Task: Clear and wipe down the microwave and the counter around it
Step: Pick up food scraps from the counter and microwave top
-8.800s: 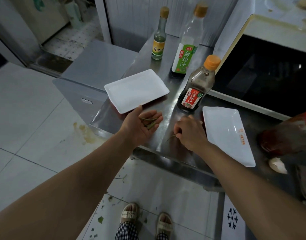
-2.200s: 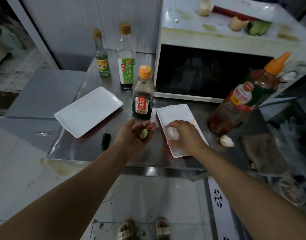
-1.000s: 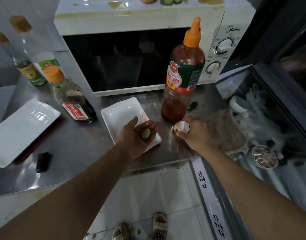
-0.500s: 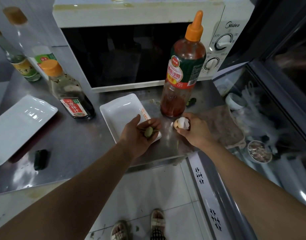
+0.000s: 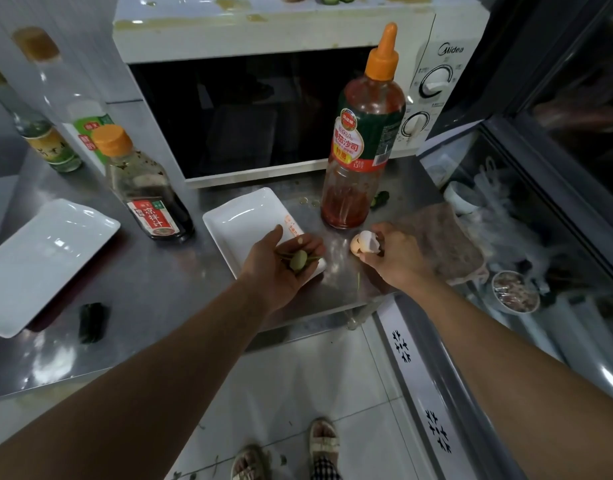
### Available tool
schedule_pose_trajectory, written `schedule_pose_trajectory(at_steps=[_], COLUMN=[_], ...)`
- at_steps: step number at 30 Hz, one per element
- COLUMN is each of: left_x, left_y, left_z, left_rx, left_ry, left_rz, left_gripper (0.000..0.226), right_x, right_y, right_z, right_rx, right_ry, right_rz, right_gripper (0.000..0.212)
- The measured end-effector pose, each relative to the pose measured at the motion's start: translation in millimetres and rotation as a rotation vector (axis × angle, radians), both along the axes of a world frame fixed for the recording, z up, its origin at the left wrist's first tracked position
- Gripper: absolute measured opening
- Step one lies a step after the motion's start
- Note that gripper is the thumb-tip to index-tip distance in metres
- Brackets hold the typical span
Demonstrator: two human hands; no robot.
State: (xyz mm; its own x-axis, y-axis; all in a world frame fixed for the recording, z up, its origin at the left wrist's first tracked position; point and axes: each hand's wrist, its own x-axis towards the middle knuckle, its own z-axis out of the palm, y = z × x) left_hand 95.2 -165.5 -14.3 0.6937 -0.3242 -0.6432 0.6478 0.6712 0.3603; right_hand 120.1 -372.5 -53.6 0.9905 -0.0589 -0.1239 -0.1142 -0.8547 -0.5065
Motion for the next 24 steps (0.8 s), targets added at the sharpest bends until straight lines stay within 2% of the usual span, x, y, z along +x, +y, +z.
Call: schedule_pose_trajectory(at_steps=[9, 15, 24], left_x=[-2, -8, -14], left_y=[-4, -6, 1], left_z=[-2, -2, -6], left_rx=[0.023, 0.029, -0.002], left_ry=[0.025, 0.02, 0.028], left_rz=[-0.004, -0.025, 0.003], left_gripper=[0.044, 0.047, 0.047], right_x=[-13, -33, -44], right_y=[-5, 4, 23], right_z=[9, 7, -4], right_rx=[0.026, -0.019, -0.051], right_ry=[-0.035, 0.0, 0.065], right_rz=[-0.046, -0.06, -0.107], right_gripper=[0.051, 0.032, 0.021])
